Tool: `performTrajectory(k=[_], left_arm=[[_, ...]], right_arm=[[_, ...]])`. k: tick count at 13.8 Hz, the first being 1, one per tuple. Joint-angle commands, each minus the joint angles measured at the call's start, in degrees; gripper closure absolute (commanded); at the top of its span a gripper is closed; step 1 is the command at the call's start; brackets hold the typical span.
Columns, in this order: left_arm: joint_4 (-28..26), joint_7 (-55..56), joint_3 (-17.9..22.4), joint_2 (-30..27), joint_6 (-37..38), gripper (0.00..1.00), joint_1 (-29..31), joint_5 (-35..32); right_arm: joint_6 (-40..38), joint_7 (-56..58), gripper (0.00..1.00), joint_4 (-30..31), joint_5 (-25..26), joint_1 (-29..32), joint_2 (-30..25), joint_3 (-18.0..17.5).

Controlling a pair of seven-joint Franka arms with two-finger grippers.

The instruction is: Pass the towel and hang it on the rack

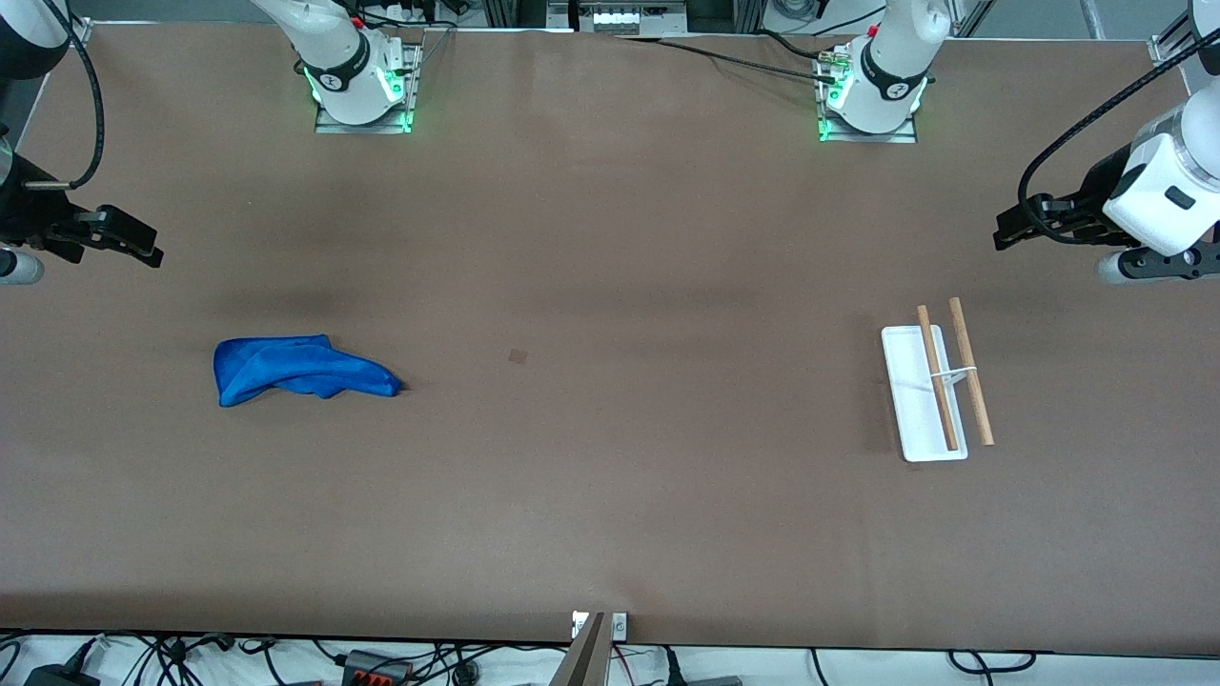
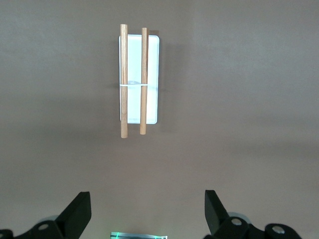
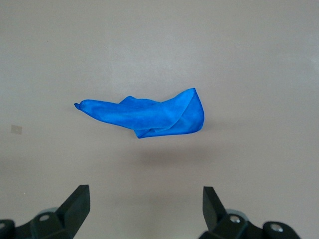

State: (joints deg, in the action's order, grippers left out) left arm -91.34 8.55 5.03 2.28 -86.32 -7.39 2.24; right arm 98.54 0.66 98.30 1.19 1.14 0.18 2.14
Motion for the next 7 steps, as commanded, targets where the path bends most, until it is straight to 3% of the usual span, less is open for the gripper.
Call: performTrajectory(k=[1, 7], left_arm=[[0.38, -0.73, -0.19, -0.17, 0.72, 0.0, 0.35, -1.01], [0.38, -0.73, -0.19, -0.17, 0.72, 0.0, 0.44, -1.01]], right_arm=[[0.24, 0.57, 0.0, 1.02, 0.66, 0.79, -1.41, -0.91], [-0.1, 0.57, 0.0, 2.16, -0.39, 0.79, -1.41, -0.91]])
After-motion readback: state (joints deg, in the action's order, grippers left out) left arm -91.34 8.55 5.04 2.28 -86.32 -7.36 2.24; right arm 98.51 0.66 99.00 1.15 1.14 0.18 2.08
